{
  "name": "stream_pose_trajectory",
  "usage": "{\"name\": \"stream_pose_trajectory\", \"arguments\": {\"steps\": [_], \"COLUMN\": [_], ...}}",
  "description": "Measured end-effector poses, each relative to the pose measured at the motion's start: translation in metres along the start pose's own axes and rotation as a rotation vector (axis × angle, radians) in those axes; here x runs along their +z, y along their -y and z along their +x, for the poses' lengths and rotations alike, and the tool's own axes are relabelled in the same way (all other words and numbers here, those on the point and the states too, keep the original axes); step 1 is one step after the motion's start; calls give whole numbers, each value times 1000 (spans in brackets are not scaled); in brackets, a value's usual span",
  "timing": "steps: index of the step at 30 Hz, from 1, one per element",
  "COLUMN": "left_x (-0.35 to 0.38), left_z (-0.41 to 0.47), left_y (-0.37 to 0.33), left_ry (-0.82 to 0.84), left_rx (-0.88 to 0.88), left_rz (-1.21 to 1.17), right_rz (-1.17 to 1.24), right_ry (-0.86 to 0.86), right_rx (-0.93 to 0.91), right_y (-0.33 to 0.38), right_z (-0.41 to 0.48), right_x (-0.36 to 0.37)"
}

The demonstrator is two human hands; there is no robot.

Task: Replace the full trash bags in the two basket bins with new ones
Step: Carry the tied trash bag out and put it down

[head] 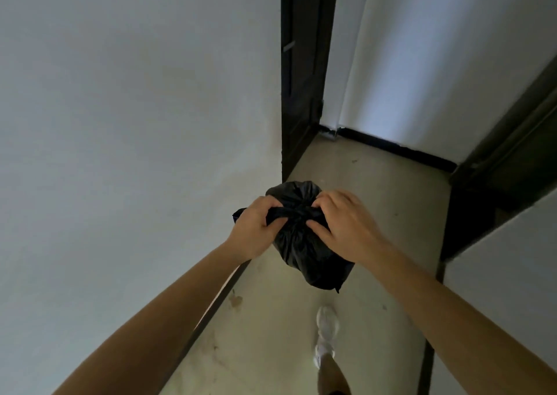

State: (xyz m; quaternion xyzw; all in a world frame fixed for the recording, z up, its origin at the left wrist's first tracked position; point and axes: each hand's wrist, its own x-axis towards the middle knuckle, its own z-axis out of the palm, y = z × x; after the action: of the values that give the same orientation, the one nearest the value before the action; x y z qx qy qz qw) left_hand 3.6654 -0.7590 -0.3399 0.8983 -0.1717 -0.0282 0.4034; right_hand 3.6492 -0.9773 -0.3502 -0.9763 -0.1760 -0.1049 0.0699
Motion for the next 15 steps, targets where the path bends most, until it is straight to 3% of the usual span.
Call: {"name": "stream_pose_trajectory", "arguments": {"steps": [8,15], "left_x": [81,150], "left_z": [201,289], "left_y": [84,194], "left_ry": [56,90], "left_rx": [-387,-620], "left_rz": [-82,-151], "right_rz": [119,149], "right_ry": [186,297], "right_rx": [31,28], "right_y": [-144,-193], "right_z": [152,224], "right_x": [129,265]}}
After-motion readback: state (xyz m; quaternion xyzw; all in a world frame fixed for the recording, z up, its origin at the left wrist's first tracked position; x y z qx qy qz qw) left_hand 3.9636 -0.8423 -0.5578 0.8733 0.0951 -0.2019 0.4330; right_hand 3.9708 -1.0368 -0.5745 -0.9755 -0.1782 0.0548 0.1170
